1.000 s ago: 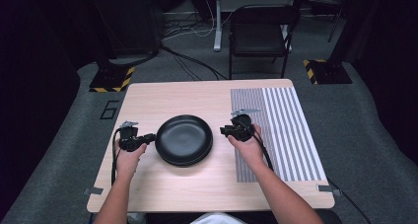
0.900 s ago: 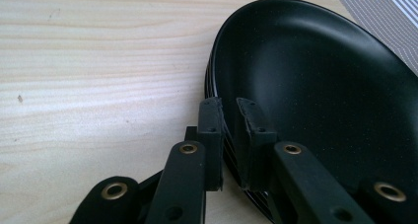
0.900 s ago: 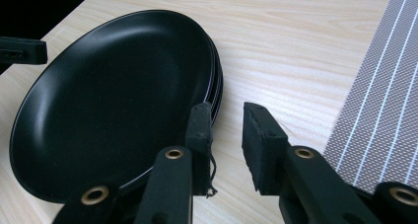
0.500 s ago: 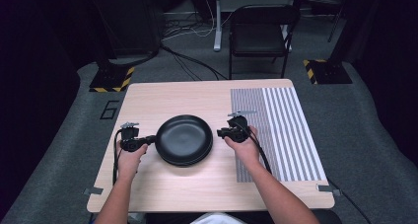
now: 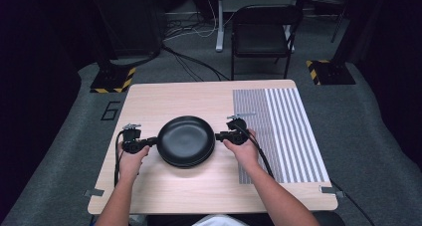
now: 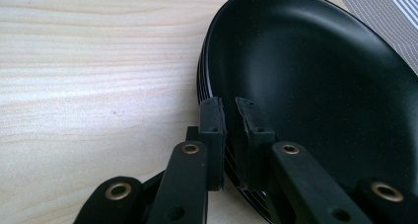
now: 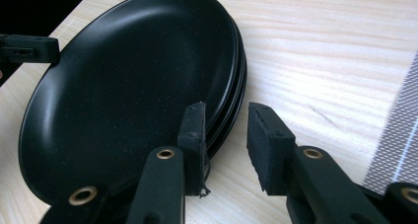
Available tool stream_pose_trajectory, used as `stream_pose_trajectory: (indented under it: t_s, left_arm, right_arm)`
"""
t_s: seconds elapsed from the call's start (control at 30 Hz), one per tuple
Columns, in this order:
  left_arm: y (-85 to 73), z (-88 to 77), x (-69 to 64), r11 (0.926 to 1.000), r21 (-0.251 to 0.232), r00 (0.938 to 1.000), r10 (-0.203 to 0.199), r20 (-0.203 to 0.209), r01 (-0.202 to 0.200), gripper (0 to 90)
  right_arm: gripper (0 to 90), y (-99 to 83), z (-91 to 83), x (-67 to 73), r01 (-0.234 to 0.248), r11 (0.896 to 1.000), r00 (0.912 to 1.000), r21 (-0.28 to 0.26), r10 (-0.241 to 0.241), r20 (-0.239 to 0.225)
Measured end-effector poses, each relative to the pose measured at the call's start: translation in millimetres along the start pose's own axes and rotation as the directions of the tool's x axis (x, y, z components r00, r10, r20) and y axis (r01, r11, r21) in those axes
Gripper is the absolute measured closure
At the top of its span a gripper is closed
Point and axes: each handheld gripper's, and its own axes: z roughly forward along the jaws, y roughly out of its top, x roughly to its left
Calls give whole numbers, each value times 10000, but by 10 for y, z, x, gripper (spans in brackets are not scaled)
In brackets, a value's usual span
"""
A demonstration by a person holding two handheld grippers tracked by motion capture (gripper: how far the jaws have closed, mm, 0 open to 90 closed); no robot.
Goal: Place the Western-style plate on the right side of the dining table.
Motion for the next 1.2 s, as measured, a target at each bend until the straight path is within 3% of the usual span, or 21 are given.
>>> stream_pose_trajectory:
  t_s: [0.43, 0.6, 0.73, 1.03, 1.1, 1.17, 1.2]
  left_arm:
    - [-11, 14, -32, 9997, 41, 9997, 238, 32, -239, 820]
    - [-17, 15, -27, 9998, 31, 9998, 189, 68, -189, 817]
    - [-32, 30, -12, 9999, 110, 9997, -110, 223, 108, 790]
    - [-29, 3, -71, 9998, -102, 9997, 152, -190, -154, 836]
    - [-31, -1, -56, 10000, -86, 9999, -18, -114, 17, 839]
    - [-42, -1, 10, 9968, -120, 9964, -782, 334, 786, 839]
    - [-42, -1, 10, 9968, -120, 9964, -782, 334, 786, 838]
  right_arm:
    - [669, -27, 109, 4, -327, 9991, 9988, 275, 336, -355]
    - [677, -35, 139, 2, -496, 9982, 9973, 337, 513, -530]
    - [707, -41, 170, -22, -755, 9968, 9939, 262, 773, -790]
    - [739, -42, 183, -35, -1029, 9942, 9922, 299, 1047, -669]
    - [740, -43, 188, -37, -1068, 9939, 9918, 282, 1085, -671]
    - [740, -43, 188, -37, -1087, 9936, 9915, 293, 1105, -684]
    - [740, -43, 188, -37, -1087, 9936, 9915, 293, 1105, -684]
